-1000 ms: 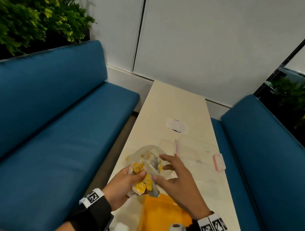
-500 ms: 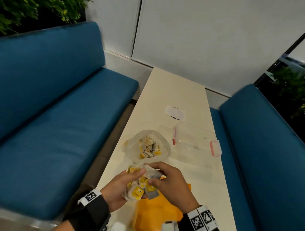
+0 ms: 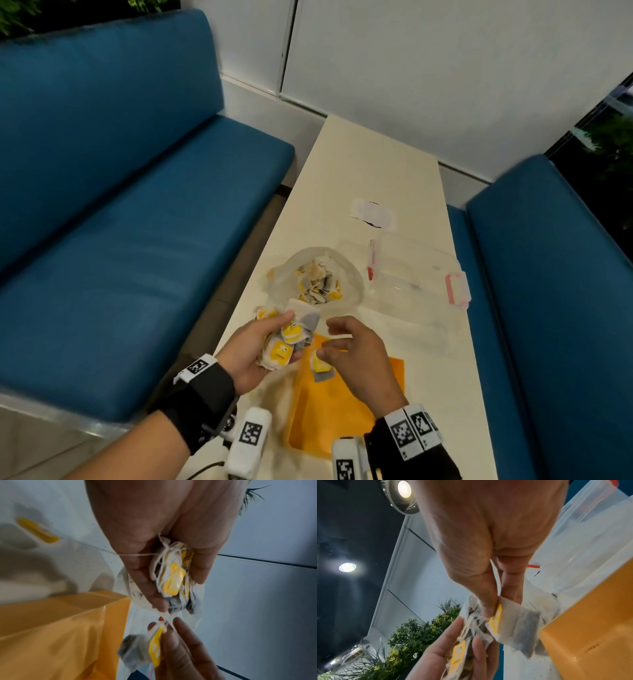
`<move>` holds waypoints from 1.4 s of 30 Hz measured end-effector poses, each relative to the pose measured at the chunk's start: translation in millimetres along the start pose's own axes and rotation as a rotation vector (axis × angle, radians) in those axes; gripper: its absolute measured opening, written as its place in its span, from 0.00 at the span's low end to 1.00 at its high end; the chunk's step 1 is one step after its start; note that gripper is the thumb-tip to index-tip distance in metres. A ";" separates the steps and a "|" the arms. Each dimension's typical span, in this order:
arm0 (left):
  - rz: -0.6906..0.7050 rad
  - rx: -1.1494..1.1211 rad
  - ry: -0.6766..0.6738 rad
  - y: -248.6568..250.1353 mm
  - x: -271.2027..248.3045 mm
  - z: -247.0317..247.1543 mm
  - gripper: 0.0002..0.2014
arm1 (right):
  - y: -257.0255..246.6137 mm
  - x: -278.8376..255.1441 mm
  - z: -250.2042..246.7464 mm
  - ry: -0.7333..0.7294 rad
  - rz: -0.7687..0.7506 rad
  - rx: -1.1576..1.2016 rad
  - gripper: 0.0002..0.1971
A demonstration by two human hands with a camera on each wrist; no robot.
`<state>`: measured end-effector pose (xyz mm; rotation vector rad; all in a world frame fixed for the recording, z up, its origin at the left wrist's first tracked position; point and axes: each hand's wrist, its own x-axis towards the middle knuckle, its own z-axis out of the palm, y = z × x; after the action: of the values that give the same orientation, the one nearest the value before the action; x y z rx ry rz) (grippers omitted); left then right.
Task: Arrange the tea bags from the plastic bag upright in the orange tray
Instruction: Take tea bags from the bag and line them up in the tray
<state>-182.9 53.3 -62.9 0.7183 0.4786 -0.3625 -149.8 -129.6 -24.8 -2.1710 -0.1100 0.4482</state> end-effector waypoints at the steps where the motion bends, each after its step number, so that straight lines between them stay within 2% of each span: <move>1: 0.003 -0.002 -0.001 2.7 0.8 -1.8 0.12 | 1.9 0.1 -2.2 -0.002 0.014 -0.005 0.18; 4: -0.004 -0.043 -0.012 8.9 4.1 -9.7 0.19 | 9.0 -1.6 -7.5 -0.005 0.024 -0.091 0.14; 7: -0.009 -0.058 -0.001 11.6 5.6 -14.3 0.24 | 17.6 -3.7 -11.2 -0.031 0.030 -0.150 0.15; 16: -0.027 -0.052 -0.017 8.7 8.7 -17.1 0.23 | 30.9 7.4 -9.5 -0.033 -0.031 -0.365 0.15; 20: -0.039 -0.033 -0.013 1.3 7.2 -22.3 0.23 | 36.8 13.9 -10.3 -0.096 -0.097 -0.468 0.12; 25: -0.133 0.081 -0.076 -17.3 -4.8 -28.7 0.13 | 46.7 24.0 -3.0 -0.143 -0.070 -0.599 0.13; 29: -0.238 0.193 -0.219 -35.3 -11.1 -32.4 0.20 | 49.2 30.8 2.6 -0.162 -0.105 -0.678 0.13; 33: -0.277 0.341 -0.307 -46.0 -14.7 -30.6 0.26 | 49.6 38.2 8.0 -0.179 -0.122 -0.711 0.13; 36: -0.294 0.354 -0.341 -49.5 -16.3 -34.5 0.27 | 48.4 43.6 13.1 -0.185 -0.153 -0.743 0.11; 42: -0.295 0.356 -0.327 -49.4 -20.2 -41.3 0.29 | 49.7 47.6 28.9 -0.148 -0.239 -0.730 0.08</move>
<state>-235.0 50.7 -105.8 0.9142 0.2081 -0.8430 -120.0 -126.0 -93.0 -2.7796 -0.7009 0.4766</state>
